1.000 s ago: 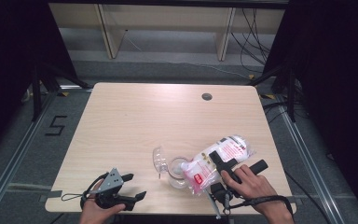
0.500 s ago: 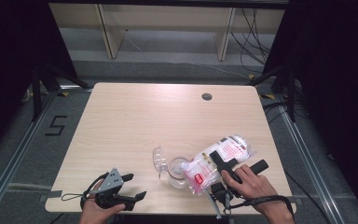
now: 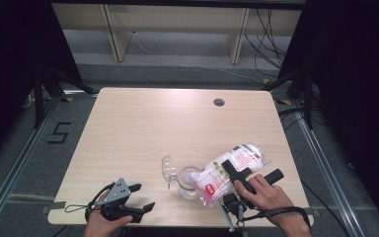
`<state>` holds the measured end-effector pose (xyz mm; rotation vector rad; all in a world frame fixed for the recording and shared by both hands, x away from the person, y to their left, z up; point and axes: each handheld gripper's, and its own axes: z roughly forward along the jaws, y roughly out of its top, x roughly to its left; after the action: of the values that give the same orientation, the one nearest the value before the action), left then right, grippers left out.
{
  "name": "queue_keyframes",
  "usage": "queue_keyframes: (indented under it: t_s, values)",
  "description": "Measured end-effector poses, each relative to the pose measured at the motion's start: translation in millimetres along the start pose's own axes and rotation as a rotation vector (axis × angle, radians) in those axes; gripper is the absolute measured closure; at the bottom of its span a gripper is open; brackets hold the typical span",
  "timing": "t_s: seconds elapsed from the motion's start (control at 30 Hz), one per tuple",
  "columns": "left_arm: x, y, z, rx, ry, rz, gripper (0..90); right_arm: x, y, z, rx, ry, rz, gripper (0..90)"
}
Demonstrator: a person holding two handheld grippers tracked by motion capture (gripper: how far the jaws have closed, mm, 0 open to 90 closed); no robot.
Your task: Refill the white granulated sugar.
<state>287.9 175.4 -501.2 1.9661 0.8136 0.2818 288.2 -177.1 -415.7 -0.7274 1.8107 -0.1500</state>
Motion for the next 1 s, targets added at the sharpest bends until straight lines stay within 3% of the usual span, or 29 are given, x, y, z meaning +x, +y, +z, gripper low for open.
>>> queue_keyframes:
  t_s: [1.0]
  values:
    - [-0.2, 0.0, 0.8, -0.013, -0.007, -0.007, 19.7, 0.5, 0.7, 0.6, -0.028, 0.003, 0.028, 56.5]
